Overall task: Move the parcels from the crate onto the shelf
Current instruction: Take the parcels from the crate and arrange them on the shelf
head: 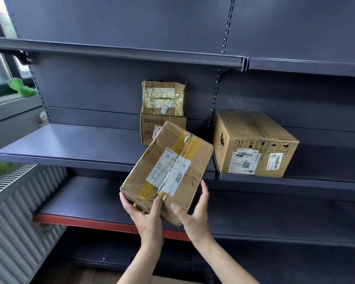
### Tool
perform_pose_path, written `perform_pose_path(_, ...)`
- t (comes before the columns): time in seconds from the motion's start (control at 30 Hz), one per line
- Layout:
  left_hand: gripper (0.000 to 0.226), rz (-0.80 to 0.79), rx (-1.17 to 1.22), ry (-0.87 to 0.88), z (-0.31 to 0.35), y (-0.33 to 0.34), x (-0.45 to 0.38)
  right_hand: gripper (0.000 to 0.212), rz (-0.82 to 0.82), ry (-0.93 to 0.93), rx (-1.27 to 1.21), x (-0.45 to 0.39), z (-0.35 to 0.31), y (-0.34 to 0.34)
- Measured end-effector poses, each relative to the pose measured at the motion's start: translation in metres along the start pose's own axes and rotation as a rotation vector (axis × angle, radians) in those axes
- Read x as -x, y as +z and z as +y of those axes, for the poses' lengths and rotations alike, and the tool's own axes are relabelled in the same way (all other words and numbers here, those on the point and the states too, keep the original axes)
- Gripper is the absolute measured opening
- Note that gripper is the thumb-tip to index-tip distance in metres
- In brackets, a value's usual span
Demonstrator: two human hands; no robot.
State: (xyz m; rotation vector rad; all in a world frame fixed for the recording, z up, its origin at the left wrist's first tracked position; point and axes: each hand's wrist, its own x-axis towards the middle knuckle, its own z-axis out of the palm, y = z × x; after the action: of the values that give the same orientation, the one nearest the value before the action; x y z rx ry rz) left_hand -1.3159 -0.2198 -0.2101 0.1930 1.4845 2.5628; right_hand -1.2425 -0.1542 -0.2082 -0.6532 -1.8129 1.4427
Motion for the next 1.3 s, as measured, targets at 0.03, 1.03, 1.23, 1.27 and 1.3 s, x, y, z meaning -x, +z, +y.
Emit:
perform_pose_path(0.03, 0.093, -0.005, -0.003, -0.003, -0.002, -0.001, 0.001, 0.107, 0.028, 0.009, 0.006, 0.000, -0.001, 0.002)
perform_pose_path(1.03, 0.076, -0.508, -0.369, -0.353, 0.031, -0.092, -0.043, 0.082, 0.065, 0.067, -0.053, 0.023, 0.015, -0.003)
perform_pose_path(1.23, 0.080, -0.514, -0.362, -0.300, 0.043, -0.095, -0.035, 0.086, 0.032, 0.005, 0.020, 0.018, 0.008, 0.000)
perform_pose_path(1.27, 0.078, -0.525, -0.366, -0.295, 0.043, -0.095, -0.036, 0.089, 0.035, 0.003, 0.033, 0.018, 0.007, -0.001)
perform_pose_path(1.3, 0.074, -0.529, -0.375, -0.293, 0.044, -0.096, -0.037, 0.091, 0.038, 0.001, 0.045, 0.018, 0.007, -0.001)
